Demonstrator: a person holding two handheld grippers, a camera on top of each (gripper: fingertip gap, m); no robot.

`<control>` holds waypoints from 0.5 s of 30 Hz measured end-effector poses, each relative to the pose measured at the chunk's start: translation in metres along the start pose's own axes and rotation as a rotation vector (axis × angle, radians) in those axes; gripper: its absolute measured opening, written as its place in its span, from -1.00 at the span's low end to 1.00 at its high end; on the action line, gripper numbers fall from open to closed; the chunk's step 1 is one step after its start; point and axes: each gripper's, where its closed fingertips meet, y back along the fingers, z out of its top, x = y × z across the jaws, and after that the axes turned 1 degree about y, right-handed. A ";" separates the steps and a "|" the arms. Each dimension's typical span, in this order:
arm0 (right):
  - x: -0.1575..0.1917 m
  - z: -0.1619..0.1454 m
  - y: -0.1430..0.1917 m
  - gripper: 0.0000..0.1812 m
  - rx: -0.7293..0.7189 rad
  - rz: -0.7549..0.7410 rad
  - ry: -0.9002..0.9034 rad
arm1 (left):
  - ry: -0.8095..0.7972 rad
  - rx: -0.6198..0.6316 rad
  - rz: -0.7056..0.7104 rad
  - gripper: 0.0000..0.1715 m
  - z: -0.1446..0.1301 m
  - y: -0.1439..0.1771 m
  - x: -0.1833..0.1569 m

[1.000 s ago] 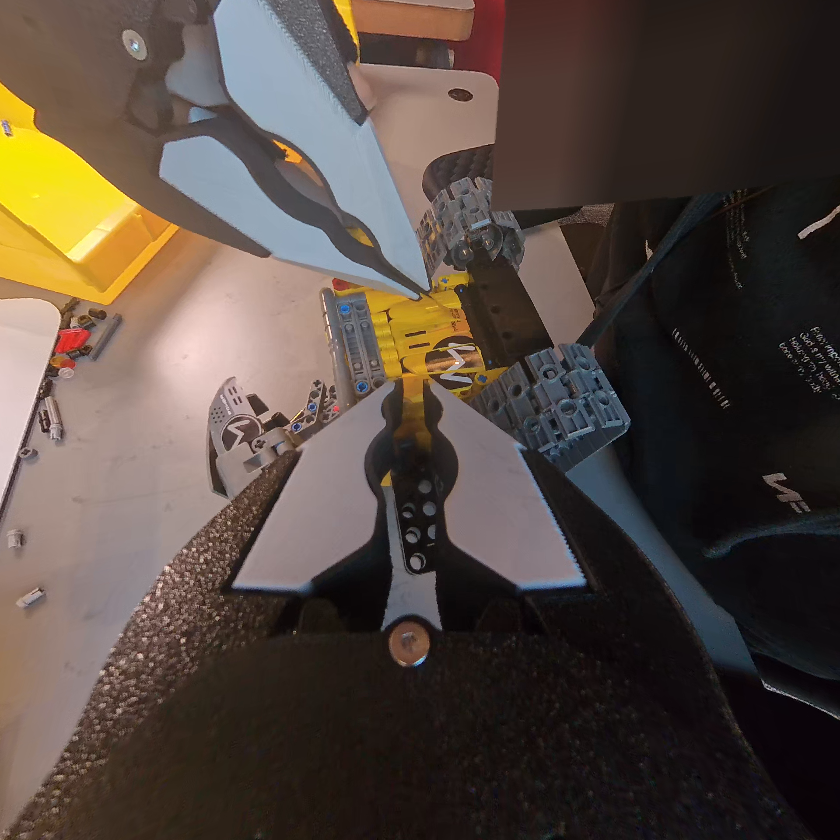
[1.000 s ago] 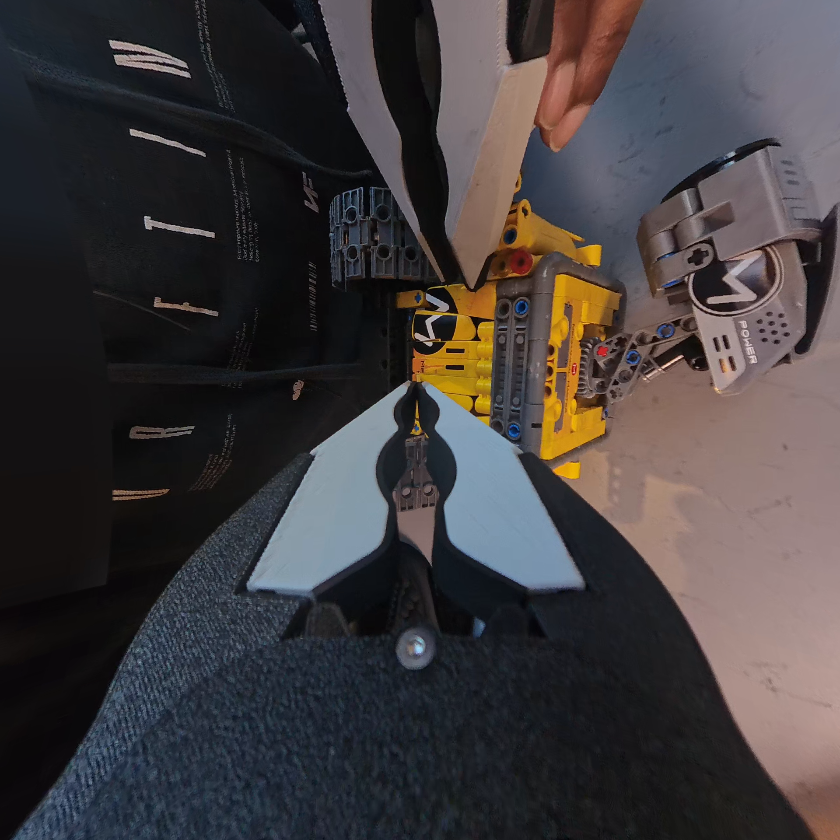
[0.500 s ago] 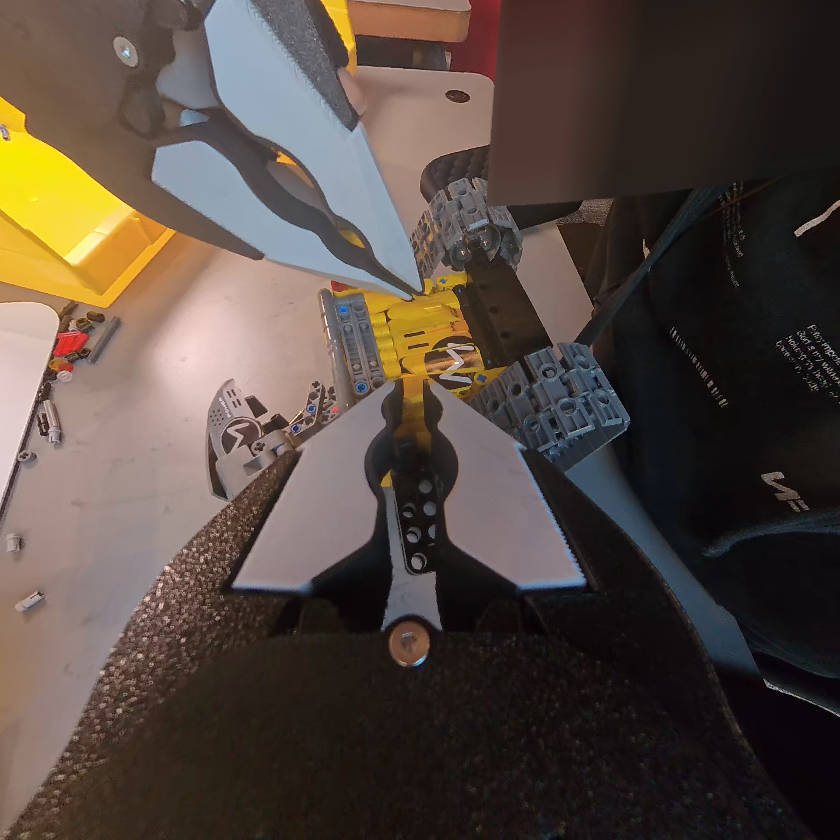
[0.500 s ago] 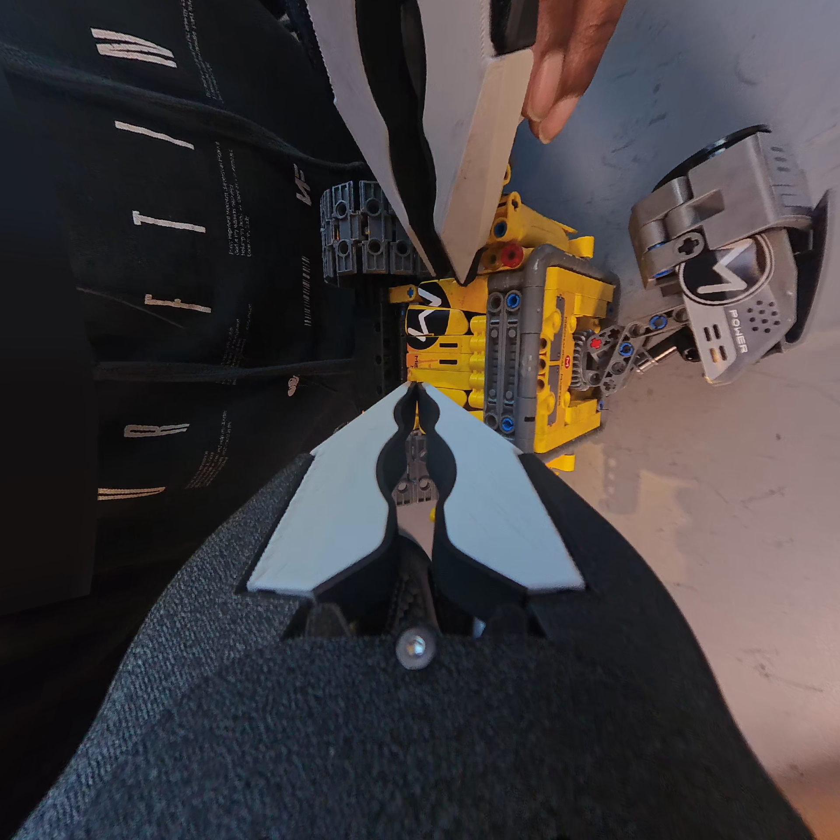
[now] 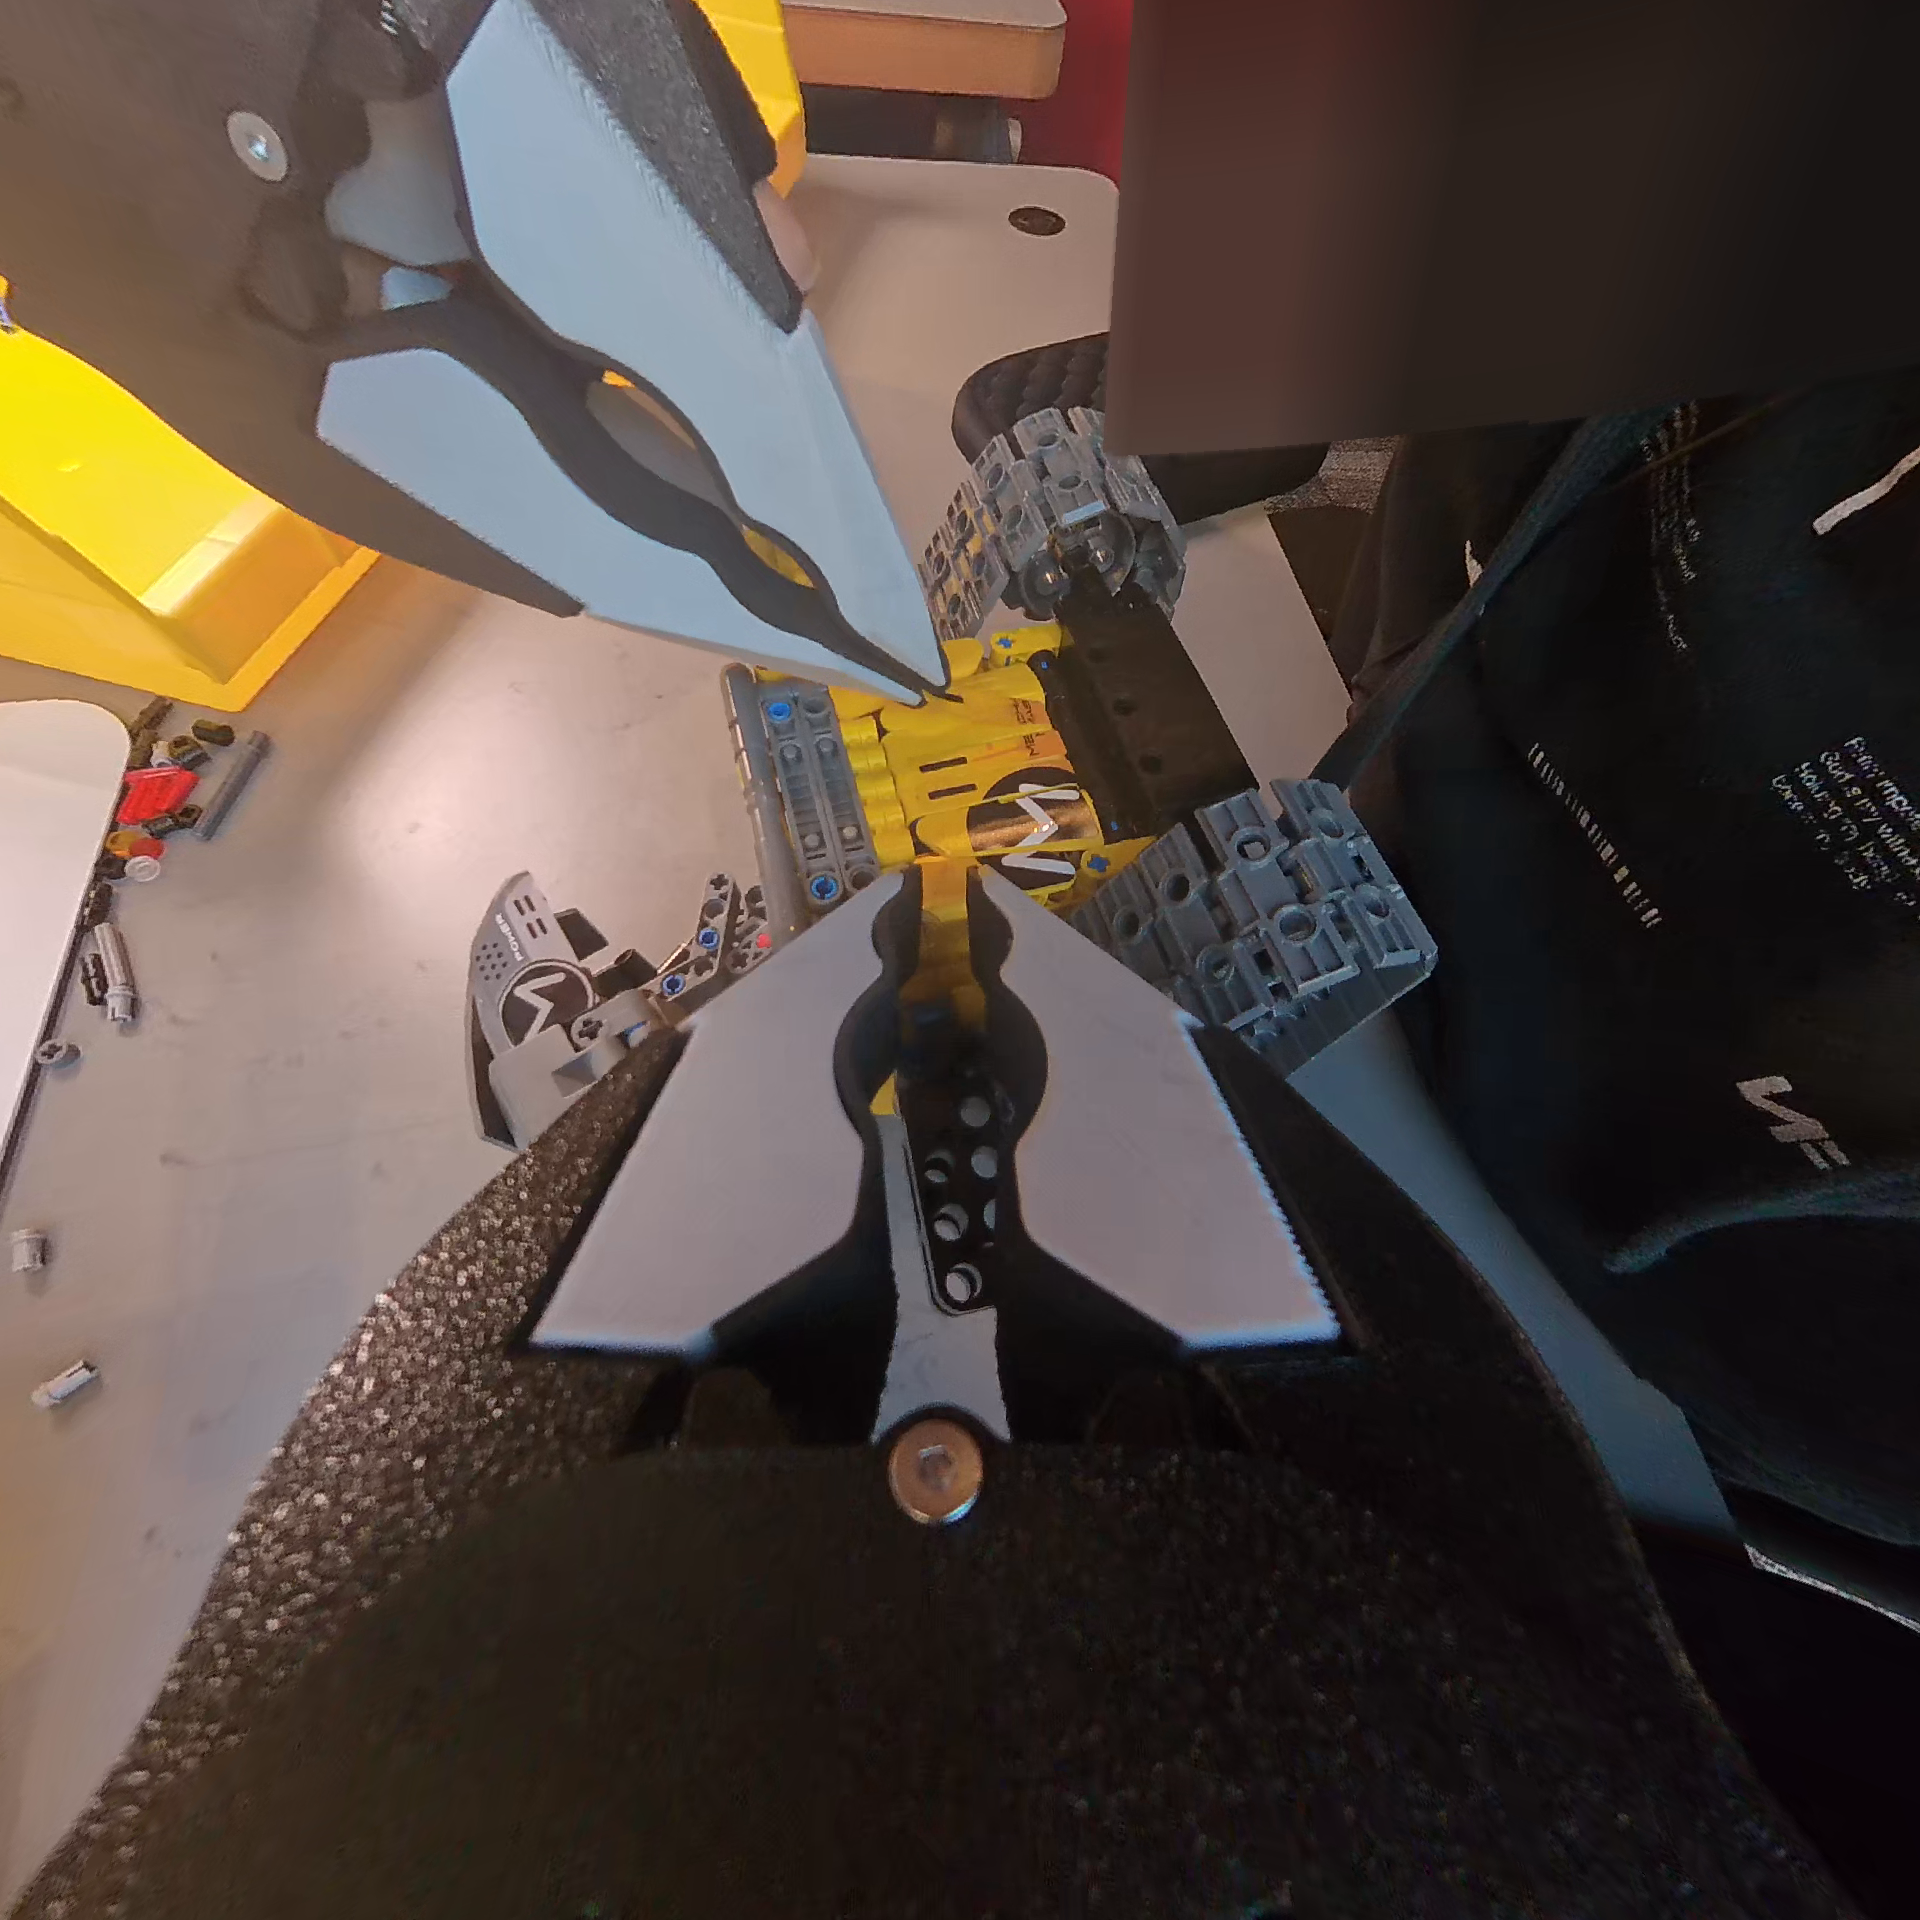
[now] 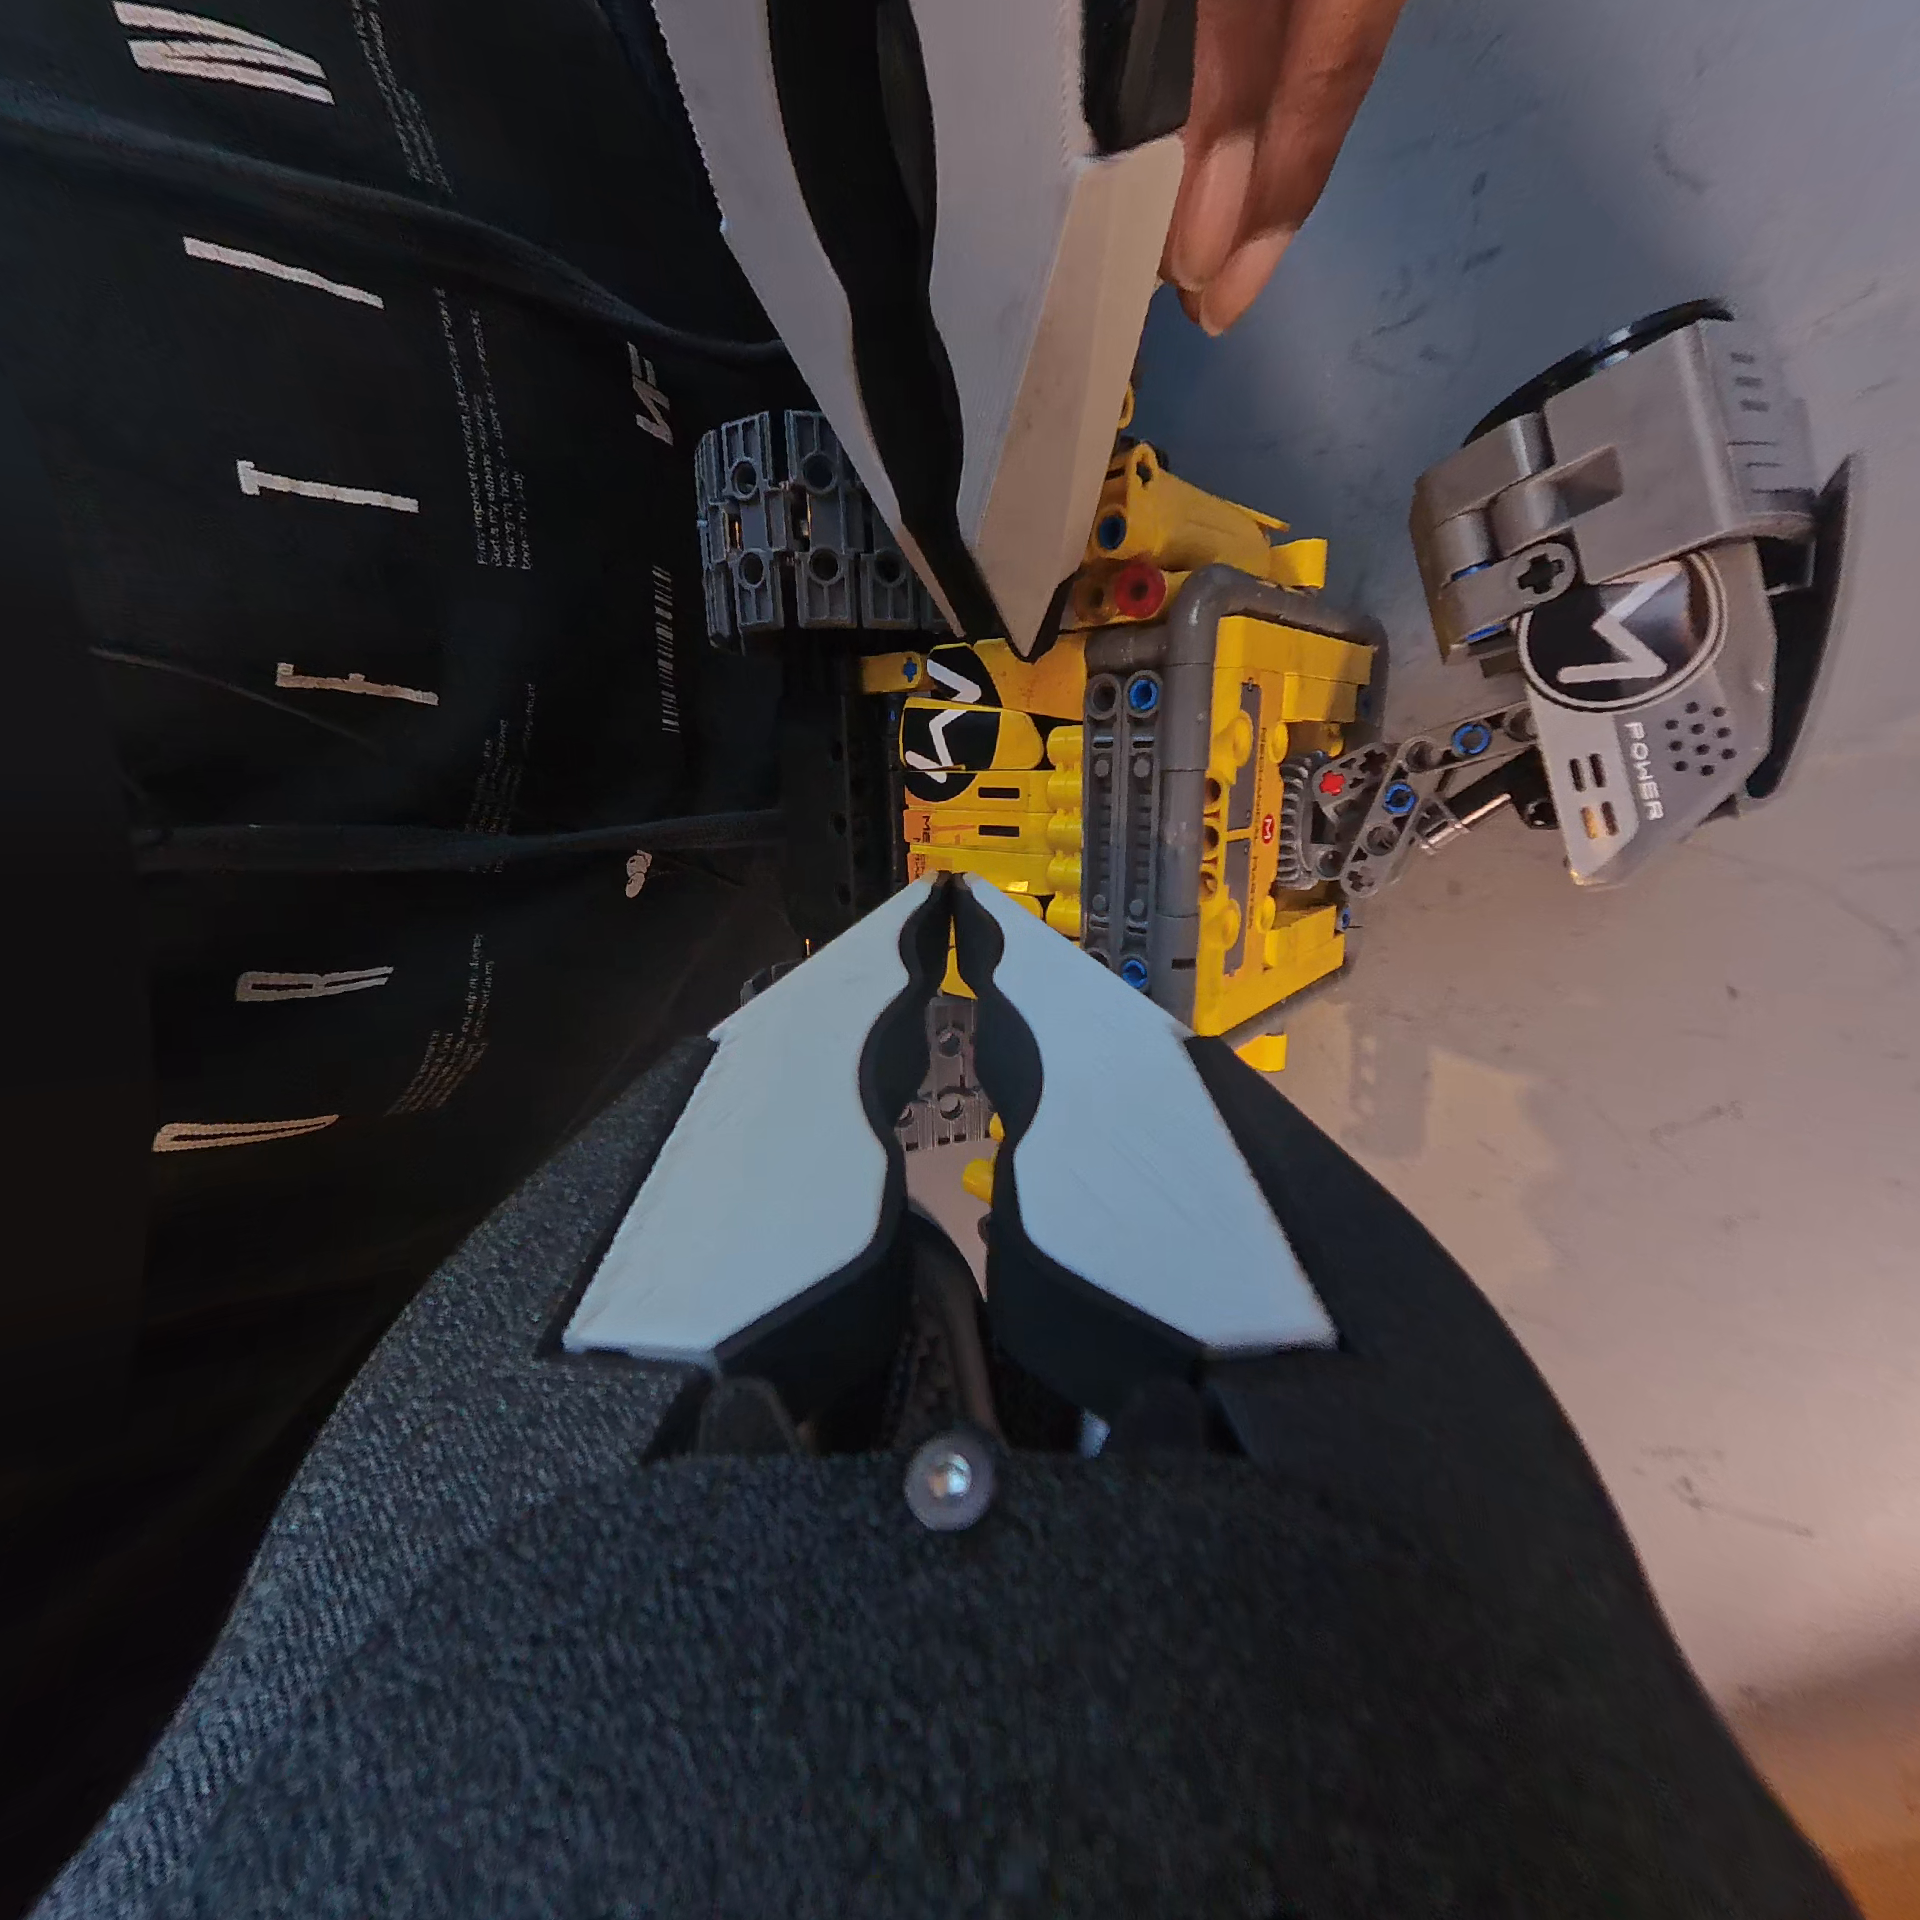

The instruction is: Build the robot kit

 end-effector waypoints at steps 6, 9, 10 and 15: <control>0.002 0.002 -0.001 -1.00 -0.004 0.007 0.001 | 0.000 -0.002 -0.002 -0.92 0.000 0.000 0.000; 0.003 0.002 -0.002 -1.00 -0.011 0.016 -0.003 | 0.000 -0.004 -0.001 -0.92 0.000 0.000 0.000; 0.005 0.003 -0.002 -1.00 -0.018 0.024 -0.005 | 0.000 -0.005 0.000 -0.92 0.000 0.000 0.000; 0.009 0.006 -0.001 -1.00 -0.041 0.052 -0.012 | -0.012 -0.012 0.018 -0.91 0.002 0.004 0.001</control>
